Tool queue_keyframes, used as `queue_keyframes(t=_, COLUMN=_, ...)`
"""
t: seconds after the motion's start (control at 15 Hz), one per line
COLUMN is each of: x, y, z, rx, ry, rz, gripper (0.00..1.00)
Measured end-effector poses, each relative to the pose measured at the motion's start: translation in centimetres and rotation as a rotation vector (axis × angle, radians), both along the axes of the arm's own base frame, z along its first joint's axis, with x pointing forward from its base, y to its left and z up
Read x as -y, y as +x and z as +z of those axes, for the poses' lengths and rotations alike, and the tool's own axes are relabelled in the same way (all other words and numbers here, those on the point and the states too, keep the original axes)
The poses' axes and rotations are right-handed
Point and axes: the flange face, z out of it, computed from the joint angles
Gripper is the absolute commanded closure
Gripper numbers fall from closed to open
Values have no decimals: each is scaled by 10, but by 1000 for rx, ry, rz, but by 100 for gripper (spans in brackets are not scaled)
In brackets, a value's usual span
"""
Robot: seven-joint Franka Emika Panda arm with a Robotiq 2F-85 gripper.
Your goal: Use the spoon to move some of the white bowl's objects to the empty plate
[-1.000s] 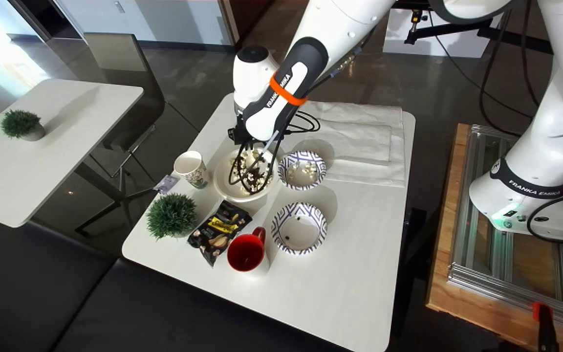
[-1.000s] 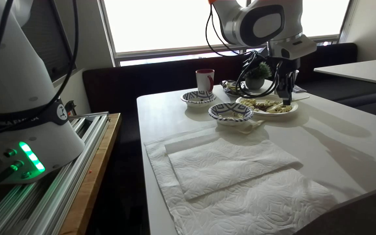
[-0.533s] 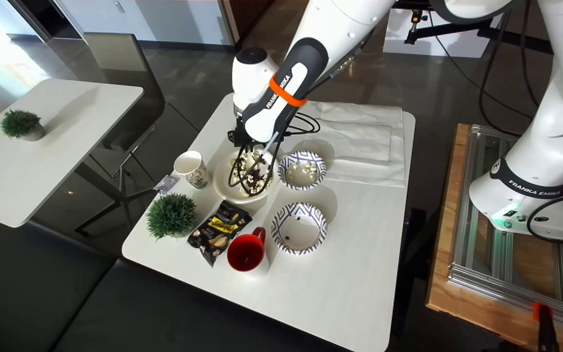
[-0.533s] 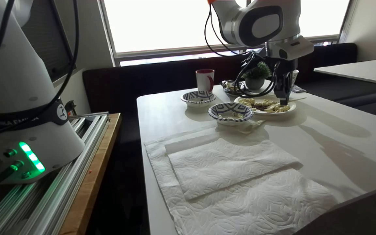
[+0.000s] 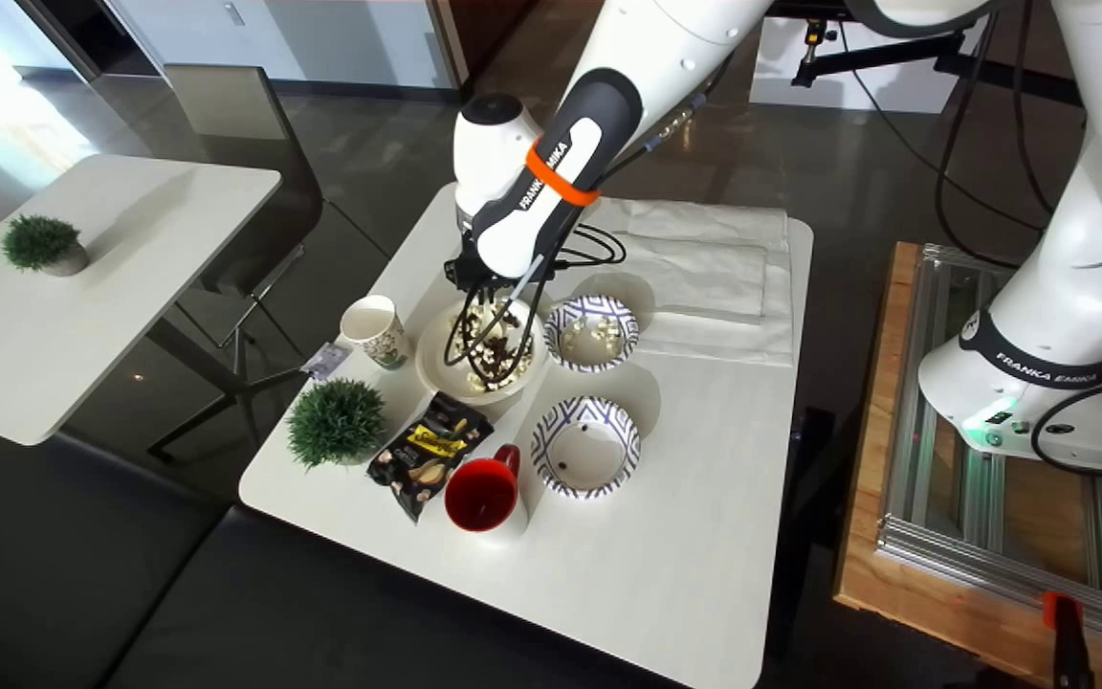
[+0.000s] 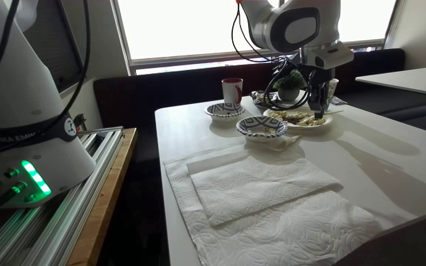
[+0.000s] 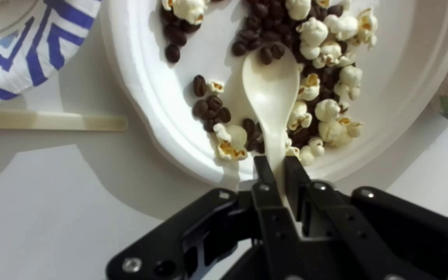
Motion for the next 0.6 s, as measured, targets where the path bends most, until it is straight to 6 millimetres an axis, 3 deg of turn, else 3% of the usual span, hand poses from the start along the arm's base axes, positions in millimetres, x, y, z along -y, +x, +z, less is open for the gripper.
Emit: queue_keyframes(t=0.6, x=-3, y=0, z=2, rx=-7, ry=6, rz=9, gripper=97)
